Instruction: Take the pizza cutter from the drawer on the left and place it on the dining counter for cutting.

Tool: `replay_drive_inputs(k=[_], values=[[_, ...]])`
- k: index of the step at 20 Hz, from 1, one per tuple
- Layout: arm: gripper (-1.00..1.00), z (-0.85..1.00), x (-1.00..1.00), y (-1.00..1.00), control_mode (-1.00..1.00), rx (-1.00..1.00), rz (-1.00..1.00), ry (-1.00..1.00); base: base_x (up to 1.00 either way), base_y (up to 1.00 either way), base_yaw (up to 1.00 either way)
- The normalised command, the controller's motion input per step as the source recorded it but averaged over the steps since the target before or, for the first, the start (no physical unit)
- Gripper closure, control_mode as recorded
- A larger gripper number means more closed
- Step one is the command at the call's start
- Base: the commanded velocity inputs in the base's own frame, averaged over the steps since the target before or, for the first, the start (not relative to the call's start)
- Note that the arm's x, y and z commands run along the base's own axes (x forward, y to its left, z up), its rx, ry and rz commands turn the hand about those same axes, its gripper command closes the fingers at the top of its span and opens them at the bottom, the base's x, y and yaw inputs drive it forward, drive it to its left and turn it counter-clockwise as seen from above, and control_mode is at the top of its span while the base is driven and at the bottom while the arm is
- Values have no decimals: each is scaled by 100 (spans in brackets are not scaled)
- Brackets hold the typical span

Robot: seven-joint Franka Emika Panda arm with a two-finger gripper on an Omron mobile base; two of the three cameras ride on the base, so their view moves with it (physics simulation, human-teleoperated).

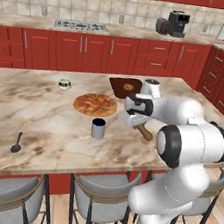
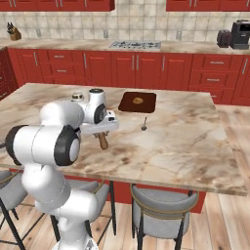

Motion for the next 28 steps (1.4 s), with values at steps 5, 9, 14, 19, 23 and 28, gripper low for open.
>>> replay_drive_inputs(k=[5, 9, 14, 19, 23, 28], values=[[100, -26, 100, 0, -100, 1, 24, 0, 0, 0, 0], [100, -24, 91, 16, -100, 0, 3, 0, 0, 0, 0], [100, -30, 91, 22, -100, 0, 0, 4, 0, 0, 0], [100, -38, 60, 12, -100, -4, 0, 4, 0, 0, 0], [100, -33, 33, 1, -100, -4, 0, 6, 0, 0, 0], [100, -25, 10, 0, -100, -1, 1, 8, 0, 0, 0]])
